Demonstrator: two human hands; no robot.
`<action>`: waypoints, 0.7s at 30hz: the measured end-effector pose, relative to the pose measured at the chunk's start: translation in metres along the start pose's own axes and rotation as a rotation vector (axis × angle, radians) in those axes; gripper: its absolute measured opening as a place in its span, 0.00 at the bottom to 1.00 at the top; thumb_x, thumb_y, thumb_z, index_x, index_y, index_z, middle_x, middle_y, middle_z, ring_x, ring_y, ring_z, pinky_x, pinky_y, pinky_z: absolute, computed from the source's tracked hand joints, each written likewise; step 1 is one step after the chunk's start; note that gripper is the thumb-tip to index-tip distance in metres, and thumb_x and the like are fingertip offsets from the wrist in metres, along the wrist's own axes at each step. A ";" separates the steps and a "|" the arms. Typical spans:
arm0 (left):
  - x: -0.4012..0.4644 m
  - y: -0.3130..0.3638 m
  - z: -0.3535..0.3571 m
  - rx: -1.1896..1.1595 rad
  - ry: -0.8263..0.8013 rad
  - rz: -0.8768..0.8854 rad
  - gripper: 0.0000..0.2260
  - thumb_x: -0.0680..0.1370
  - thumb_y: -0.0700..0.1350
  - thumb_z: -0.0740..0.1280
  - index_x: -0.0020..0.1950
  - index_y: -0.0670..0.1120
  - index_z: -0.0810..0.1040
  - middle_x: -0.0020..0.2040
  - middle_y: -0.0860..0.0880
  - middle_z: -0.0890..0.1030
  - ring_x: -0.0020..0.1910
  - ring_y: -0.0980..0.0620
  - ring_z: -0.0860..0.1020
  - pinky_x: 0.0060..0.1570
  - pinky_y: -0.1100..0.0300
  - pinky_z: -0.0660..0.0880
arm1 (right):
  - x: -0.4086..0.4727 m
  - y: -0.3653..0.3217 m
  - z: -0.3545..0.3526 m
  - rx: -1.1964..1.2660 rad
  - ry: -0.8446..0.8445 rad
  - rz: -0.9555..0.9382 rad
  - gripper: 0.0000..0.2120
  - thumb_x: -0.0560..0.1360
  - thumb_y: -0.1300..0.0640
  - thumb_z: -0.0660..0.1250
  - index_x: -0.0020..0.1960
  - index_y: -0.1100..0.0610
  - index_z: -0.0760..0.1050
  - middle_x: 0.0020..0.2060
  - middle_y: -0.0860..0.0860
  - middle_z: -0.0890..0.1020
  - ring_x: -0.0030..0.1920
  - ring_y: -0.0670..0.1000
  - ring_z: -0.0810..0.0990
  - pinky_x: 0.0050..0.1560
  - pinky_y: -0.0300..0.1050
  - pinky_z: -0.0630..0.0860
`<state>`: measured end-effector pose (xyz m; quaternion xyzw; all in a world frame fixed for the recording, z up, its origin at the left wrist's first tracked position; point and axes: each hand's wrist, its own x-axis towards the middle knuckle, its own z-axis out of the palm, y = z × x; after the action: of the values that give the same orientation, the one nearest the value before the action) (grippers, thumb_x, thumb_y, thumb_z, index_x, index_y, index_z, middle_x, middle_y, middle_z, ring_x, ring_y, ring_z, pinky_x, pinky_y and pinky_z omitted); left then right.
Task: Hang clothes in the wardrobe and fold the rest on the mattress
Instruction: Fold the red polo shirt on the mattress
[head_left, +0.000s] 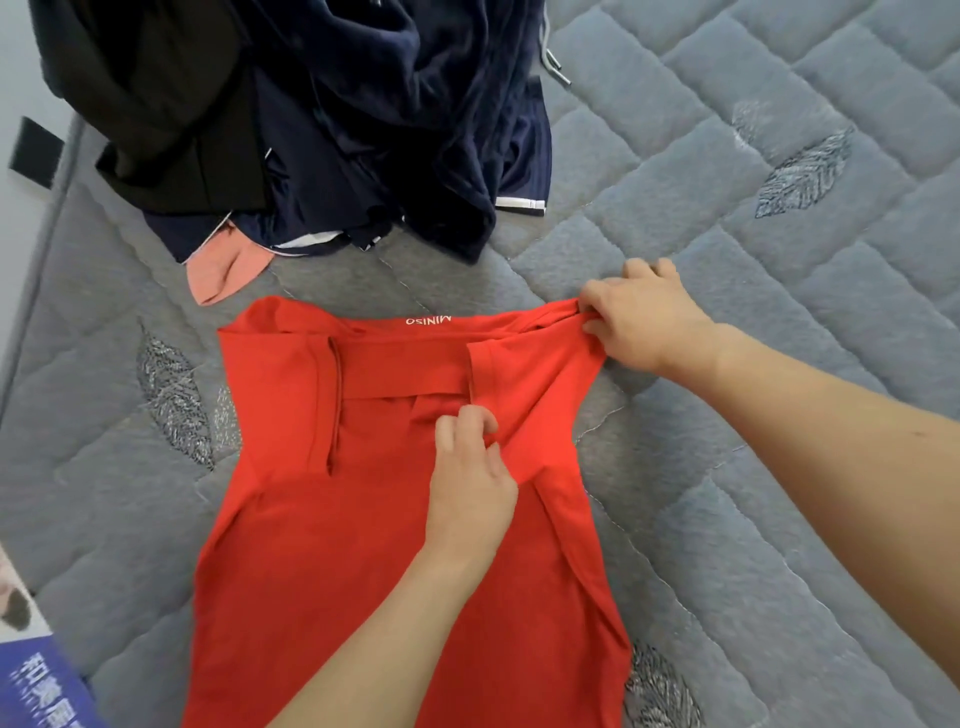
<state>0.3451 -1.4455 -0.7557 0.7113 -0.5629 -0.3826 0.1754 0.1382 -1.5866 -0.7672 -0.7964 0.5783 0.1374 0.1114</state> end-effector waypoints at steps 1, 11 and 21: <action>0.002 -0.003 -0.001 0.044 -0.022 0.008 0.12 0.76 0.31 0.61 0.54 0.45 0.73 0.52 0.47 0.71 0.49 0.45 0.75 0.52 0.52 0.71 | 0.001 -0.003 0.001 0.019 0.046 0.035 0.08 0.77 0.50 0.63 0.53 0.52 0.73 0.52 0.51 0.81 0.57 0.58 0.70 0.55 0.53 0.61; 0.057 0.005 0.003 -0.177 -0.028 -0.331 0.26 0.75 0.56 0.72 0.65 0.45 0.66 0.53 0.47 0.78 0.57 0.44 0.77 0.55 0.53 0.72 | -0.002 -0.035 0.033 0.171 0.274 -0.035 0.14 0.80 0.46 0.62 0.56 0.54 0.77 0.52 0.53 0.77 0.56 0.61 0.73 0.59 0.55 0.61; 0.084 -0.021 -0.012 0.320 0.083 0.107 0.14 0.83 0.50 0.59 0.64 0.43 0.67 0.47 0.36 0.82 0.45 0.32 0.80 0.40 0.46 0.71 | -0.002 -0.057 0.033 0.388 0.393 0.253 0.18 0.80 0.46 0.60 0.66 0.52 0.72 0.66 0.57 0.69 0.67 0.59 0.66 0.71 0.58 0.54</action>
<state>0.3745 -1.5201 -0.7919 0.7145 -0.6459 -0.2484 0.1030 0.1886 -1.5564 -0.7968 -0.6931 0.6990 -0.1195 0.1295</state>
